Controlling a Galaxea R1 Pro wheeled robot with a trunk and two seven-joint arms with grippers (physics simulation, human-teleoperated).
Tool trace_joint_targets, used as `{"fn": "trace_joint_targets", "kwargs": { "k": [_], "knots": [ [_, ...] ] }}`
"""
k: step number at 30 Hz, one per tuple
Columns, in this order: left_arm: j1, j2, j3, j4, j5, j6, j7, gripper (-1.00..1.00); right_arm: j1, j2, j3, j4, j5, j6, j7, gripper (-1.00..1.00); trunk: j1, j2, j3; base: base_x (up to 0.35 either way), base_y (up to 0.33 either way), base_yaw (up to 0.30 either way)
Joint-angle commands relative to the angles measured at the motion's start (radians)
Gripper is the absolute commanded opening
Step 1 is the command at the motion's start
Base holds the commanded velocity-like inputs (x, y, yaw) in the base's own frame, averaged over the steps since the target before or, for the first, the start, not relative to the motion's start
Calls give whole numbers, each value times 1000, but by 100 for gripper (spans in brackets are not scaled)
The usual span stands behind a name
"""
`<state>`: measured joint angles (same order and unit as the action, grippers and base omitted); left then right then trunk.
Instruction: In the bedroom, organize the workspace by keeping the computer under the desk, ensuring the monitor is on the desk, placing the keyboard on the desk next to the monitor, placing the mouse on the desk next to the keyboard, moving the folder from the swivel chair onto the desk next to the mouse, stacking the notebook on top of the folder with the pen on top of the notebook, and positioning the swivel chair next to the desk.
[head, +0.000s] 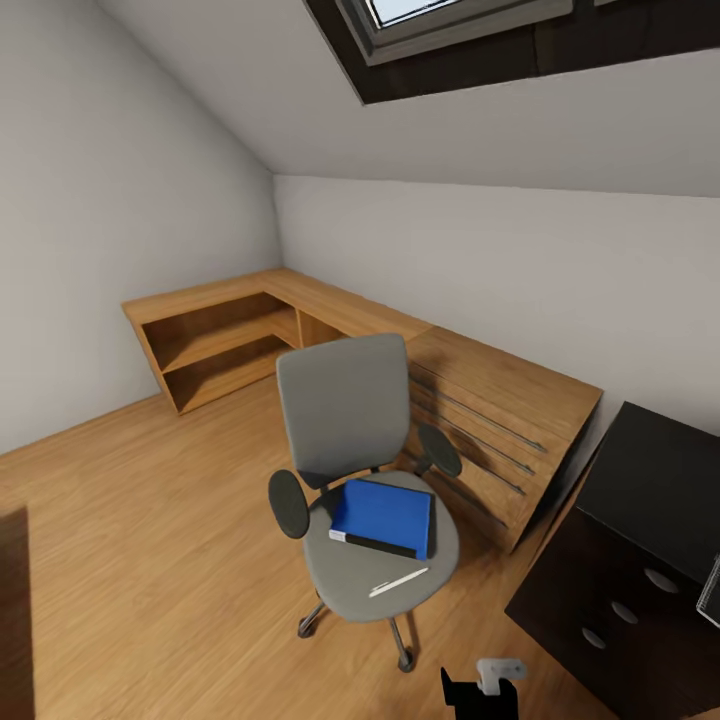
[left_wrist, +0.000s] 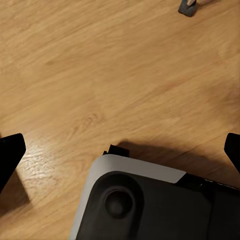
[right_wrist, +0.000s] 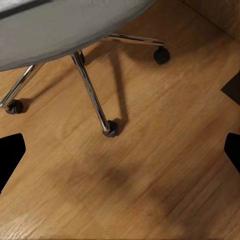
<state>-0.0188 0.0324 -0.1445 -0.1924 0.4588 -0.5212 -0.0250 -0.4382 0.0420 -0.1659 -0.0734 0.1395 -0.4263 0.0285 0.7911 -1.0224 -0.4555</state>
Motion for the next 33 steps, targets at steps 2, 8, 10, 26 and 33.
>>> {"fn": "trace_joint_targets", "kwargs": {
  "k": [2,8,10,26,33],
  "knots": [
    [0,1,-7,1,11,-3,-3,100,-1,0,-9,1,8,-15,3,100,0,-1,-1,0,0,-91],
    [0,1,-7,1,11,-3,-3,100,-1,0,-9,2,8,-32,2,100,0,-1,-1,0,0,-186],
    [0,1,-7,1,11,-3,-3,100,-1,-1,-9,3,8,-35,2,100,0,-1,-1,0,0,-237],
    [0,1,-7,1,11,-3,-3,100,-1,2,-10,5,6,-38,2,100,0,-1,0,0,116,-252],
    [0,0,-7,1,11,-2,-3,100,-1,2,-9,6,4,-41,2,100,0,-1,6,0,192,-202]
  ]
}}
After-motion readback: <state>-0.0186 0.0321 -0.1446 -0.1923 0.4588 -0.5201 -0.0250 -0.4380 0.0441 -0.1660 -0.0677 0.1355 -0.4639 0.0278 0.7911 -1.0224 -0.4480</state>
